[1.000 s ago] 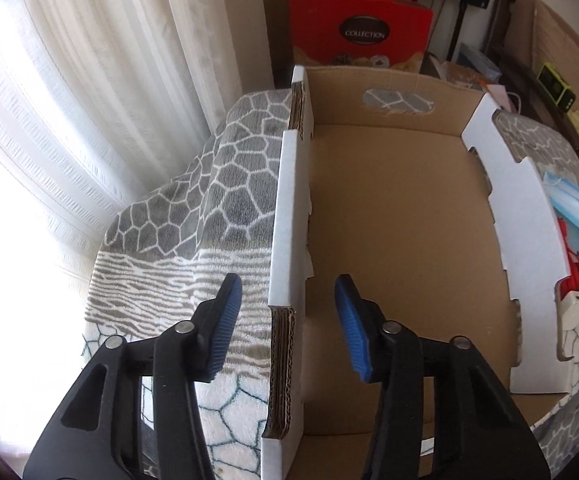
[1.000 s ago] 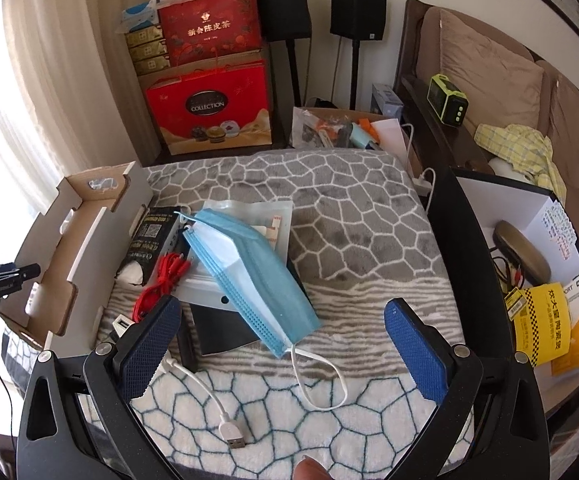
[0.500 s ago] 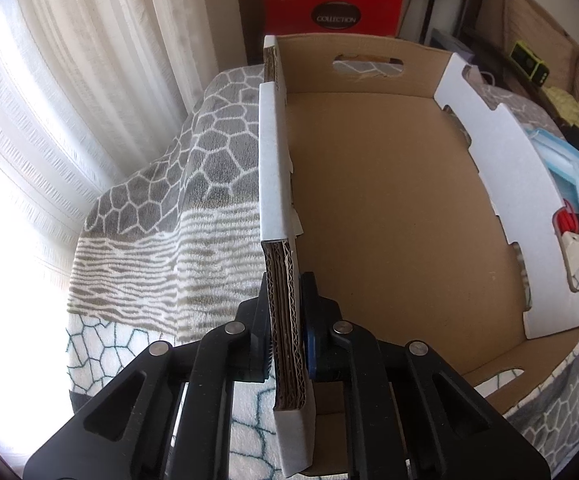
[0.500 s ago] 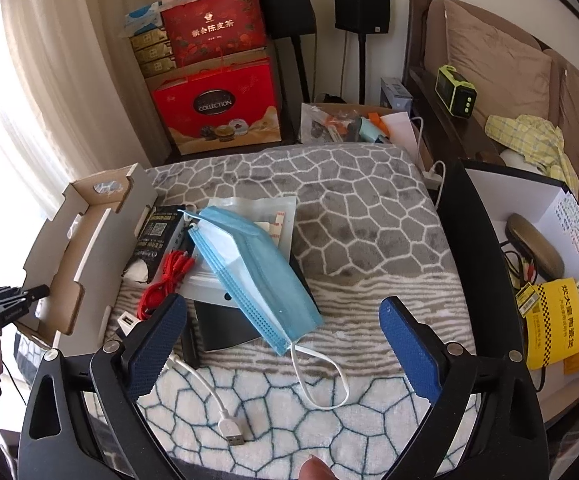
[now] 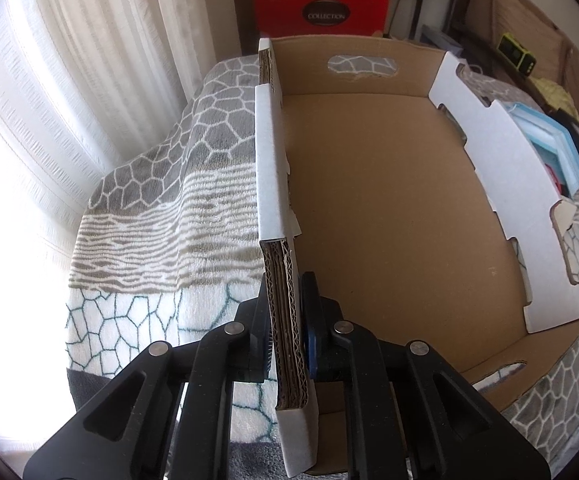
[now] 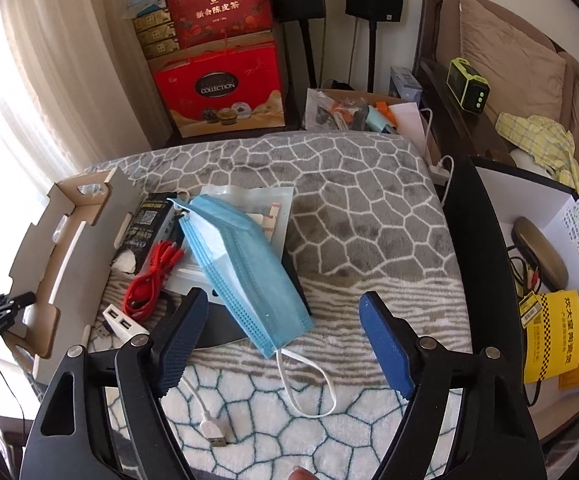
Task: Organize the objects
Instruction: 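Grasp the blue face mask with the right gripper and lift it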
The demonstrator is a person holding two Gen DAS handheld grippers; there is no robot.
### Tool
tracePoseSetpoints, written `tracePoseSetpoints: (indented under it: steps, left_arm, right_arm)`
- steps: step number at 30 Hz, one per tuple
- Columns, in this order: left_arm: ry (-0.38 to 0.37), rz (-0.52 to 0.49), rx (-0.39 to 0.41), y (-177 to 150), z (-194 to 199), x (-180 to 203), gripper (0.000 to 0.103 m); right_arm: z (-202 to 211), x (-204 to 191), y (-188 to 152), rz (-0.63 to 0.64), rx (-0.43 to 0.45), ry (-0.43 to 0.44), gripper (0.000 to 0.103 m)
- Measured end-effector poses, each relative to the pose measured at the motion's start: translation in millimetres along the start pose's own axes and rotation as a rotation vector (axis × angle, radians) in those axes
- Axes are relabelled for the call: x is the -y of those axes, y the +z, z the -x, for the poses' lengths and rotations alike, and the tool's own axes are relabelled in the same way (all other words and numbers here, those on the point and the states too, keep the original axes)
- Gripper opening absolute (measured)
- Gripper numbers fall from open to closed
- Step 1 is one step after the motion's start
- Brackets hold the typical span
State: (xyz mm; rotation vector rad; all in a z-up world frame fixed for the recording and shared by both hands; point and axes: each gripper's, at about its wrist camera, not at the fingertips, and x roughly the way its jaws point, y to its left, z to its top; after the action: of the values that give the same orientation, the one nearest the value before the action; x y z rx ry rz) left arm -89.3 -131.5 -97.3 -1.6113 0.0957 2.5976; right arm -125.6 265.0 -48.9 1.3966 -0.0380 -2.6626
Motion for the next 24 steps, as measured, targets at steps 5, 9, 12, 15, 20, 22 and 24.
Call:
tracePoseSetpoints:
  steps: [5,9,12,15,20,22,24]
  left_arm:
    - [0.002,0.019,0.008,0,-1,-2,0.011]
    - [-0.002,0.027,0.01,1,-1,-3,0.011]
    - [-0.011,0.034,0.01,1,-1,-5,0.011]
    - [-0.016,0.039,0.013,1,-1,-5,0.011]
    - [-0.022,0.045,0.016,1,-2,-6,0.011]
    - [-0.023,0.046,0.016,1,-2,-6,0.011]
    - [-0.025,0.049,0.017,1,-2,-6,0.011]
  right_arm:
    - [-30,2,6,0.038,-0.061,-0.004,0.067]
    - [-43,2,8,0.051,-0.071,-0.005,0.066]
    - [-53,1,10,0.071,-0.094,-0.013,0.041]
    - [-56,-1,11,0.092,-0.095,-0.01,0.018]
    - [-48,-6,14,0.091,-0.115,0.018,0.007]
    - [-43,-10,16,0.105,-0.109,0.006,0.003]
    - [-35,-15,18,0.12,-0.073,-0.007,0.002]
